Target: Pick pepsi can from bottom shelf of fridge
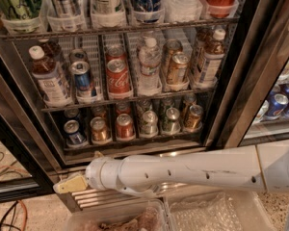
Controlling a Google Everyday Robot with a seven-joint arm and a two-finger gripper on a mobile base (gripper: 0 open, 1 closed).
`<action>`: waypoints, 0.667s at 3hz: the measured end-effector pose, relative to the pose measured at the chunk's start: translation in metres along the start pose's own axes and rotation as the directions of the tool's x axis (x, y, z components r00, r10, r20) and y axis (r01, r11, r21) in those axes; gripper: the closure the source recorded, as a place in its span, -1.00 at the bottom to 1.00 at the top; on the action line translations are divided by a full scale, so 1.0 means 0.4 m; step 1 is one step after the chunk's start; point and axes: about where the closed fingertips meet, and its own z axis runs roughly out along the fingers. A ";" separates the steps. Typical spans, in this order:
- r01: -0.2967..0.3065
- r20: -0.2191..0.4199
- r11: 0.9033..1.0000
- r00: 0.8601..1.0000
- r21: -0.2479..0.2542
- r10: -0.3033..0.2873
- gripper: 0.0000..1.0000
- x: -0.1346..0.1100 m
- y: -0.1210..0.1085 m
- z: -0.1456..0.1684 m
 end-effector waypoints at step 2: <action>-0.030 0.011 0.995 1.000 0.097 0.029 -1.00 -0.016 -0.012 0.040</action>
Offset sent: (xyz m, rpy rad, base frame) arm 0.0204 0.0214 -0.0031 -0.0478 -0.0230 -0.1447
